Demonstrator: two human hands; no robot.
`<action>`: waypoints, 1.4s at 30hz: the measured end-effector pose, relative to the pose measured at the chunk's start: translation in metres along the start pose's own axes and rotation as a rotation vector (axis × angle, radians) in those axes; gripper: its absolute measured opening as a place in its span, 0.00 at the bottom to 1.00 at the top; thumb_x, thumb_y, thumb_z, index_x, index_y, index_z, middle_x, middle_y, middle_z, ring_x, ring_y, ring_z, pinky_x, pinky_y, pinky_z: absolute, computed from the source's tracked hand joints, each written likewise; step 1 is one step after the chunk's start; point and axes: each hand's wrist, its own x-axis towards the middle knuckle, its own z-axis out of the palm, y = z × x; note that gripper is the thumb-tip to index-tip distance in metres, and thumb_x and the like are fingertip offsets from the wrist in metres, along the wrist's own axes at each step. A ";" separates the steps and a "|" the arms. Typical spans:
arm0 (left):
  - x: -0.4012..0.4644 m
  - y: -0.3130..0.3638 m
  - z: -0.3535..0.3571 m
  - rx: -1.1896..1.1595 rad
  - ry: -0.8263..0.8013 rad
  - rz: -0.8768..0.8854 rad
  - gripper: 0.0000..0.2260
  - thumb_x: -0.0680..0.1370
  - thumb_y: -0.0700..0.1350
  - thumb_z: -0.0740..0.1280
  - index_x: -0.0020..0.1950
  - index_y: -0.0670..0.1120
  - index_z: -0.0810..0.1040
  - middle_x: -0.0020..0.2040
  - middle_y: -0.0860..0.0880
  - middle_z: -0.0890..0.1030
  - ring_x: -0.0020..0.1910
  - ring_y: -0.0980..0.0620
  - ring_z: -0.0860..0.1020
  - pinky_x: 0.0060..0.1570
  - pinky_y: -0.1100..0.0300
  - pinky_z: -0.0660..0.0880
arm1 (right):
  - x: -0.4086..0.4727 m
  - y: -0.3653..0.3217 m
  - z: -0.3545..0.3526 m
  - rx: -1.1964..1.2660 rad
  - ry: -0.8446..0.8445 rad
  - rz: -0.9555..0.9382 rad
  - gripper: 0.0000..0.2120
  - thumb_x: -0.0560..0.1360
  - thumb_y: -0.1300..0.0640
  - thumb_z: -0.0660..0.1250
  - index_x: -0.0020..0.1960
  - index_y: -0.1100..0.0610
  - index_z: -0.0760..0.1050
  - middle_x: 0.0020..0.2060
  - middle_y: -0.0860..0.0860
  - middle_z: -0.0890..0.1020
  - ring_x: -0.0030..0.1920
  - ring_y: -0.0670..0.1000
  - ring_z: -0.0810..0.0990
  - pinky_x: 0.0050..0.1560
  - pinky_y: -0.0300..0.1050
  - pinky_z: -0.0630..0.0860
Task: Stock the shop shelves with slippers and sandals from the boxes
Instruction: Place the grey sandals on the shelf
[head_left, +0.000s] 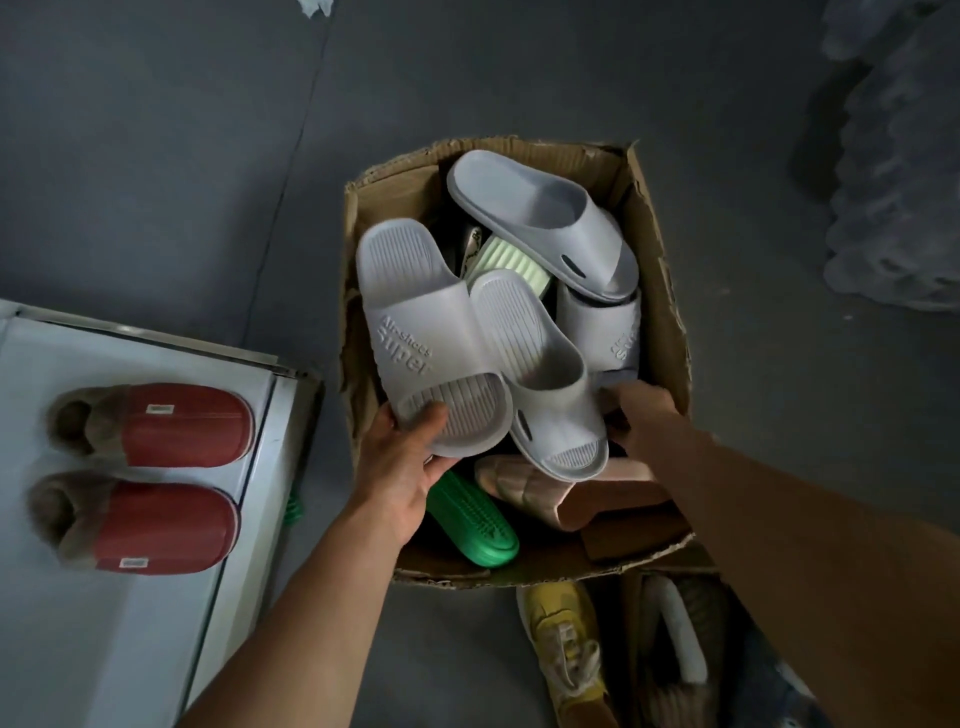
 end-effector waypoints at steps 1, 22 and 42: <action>0.001 0.000 -0.003 0.000 0.002 0.000 0.15 0.76 0.35 0.67 0.56 0.53 0.77 0.57 0.47 0.83 0.57 0.47 0.80 0.45 0.51 0.78 | 0.001 0.000 0.000 0.013 0.008 0.001 0.14 0.73 0.62 0.69 0.57 0.64 0.74 0.43 0.59 0.79 0.38 0.56 0.78 0.37 0.49 0.78; -0.135 -0.010 -0.042 0.002 -0.008 0.015 0.17 0.76 0.36 0.68 0.64 0.47 0.75 0.58 0.45 0.82 0.57 0.45 0.80 0.42 0.52 0.81 | -0.161 0.069 -0.074 -0.066 0.282 -0.513 0.12 0.70 0.63 0.67 0.51 0.60 0.68 0.45 0.61 0.76 0.45 0.59 0.77 0.46 0.57 0.77; -0.335 0.018 -0.108 -0.099 0.038 0.201 0.20 0.73 0.35 0.73 0.63 0.44 0.74 0.56 0.42 0.83 0.52 0.43 0.83 0.38 0.53 0.81 | -0.334 0.101 -0.083 0.152 -0.548 -0.194 0.06 0.78 0.60 0.63 0.54 0.56 0.75 0.47 0.54 0.80 0.45 0.52 0.78 0.32 0.40 0.80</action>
